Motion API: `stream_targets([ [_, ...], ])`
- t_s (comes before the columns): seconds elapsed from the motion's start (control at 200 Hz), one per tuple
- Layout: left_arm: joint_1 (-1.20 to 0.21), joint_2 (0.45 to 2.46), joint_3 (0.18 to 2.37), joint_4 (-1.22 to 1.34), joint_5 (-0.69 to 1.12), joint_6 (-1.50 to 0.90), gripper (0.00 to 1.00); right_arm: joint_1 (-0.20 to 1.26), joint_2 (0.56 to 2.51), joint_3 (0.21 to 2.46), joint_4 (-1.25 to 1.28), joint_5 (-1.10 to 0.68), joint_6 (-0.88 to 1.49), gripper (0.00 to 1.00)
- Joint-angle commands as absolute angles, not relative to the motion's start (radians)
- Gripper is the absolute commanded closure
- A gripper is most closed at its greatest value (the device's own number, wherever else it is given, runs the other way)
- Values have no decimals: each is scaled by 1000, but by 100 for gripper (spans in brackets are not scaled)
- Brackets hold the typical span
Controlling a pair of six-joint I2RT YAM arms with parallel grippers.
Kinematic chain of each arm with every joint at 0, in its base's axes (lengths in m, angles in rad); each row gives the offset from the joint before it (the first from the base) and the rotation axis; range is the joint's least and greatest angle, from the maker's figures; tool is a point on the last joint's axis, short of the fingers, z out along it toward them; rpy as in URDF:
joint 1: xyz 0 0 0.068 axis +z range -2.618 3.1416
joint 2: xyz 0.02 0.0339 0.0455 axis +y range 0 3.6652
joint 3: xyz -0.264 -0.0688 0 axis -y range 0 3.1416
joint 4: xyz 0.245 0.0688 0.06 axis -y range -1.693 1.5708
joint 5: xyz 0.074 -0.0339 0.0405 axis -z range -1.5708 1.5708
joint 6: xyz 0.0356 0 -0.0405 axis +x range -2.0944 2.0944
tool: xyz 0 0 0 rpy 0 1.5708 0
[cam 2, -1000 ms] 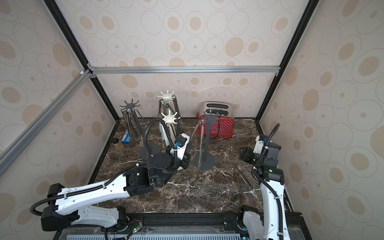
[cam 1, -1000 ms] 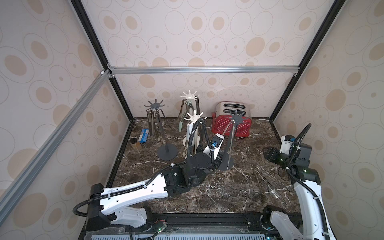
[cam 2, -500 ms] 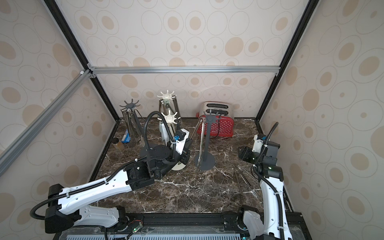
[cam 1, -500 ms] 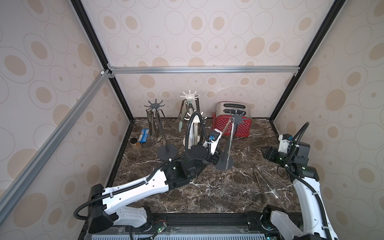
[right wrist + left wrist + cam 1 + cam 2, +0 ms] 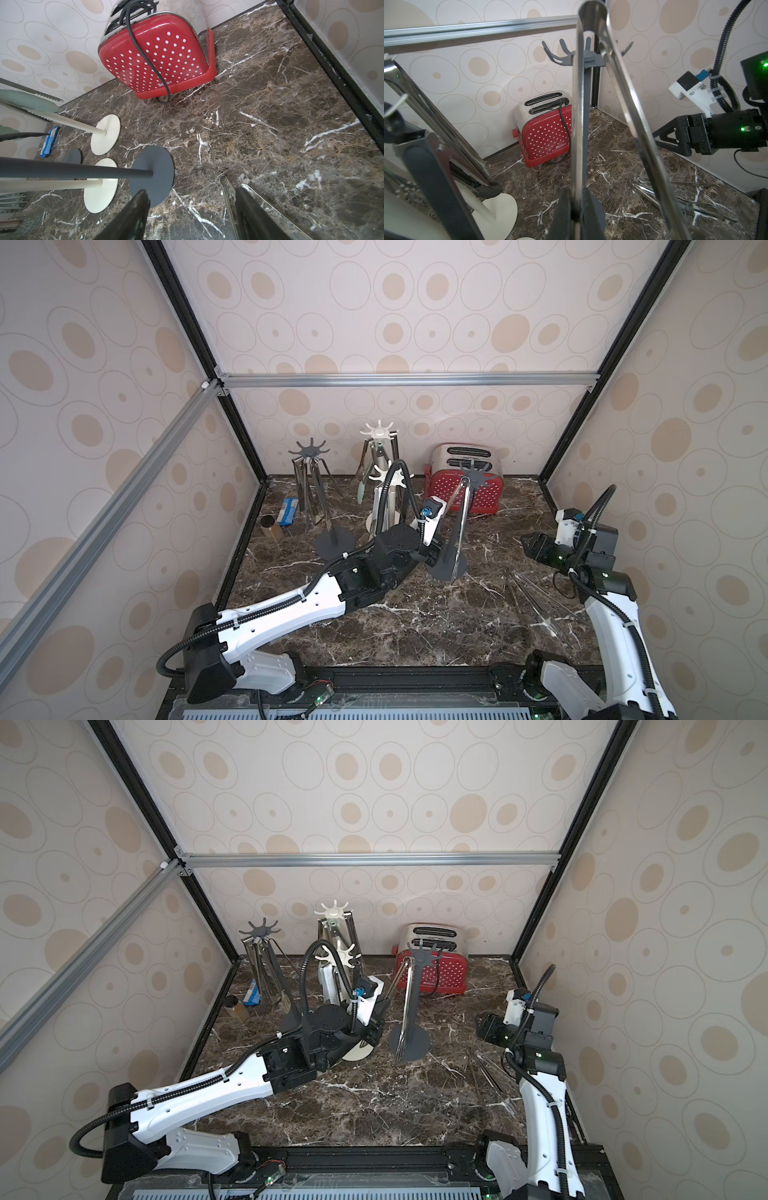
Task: Hang food tongs on kitchen utensil racks
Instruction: Hang the food tongs on the rack.
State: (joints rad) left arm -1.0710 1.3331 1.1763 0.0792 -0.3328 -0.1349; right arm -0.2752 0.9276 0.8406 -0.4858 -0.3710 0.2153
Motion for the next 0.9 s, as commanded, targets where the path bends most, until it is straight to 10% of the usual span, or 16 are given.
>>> stream_targets([
  [0.0,-1058,1338,1223,134,-316,-151,100,-279,932,827,-479,-385,196,31],
  [0.892,-1055,1267,1204,126,-312,-150,100,-279,939,825,-480,-393,193,31],
])
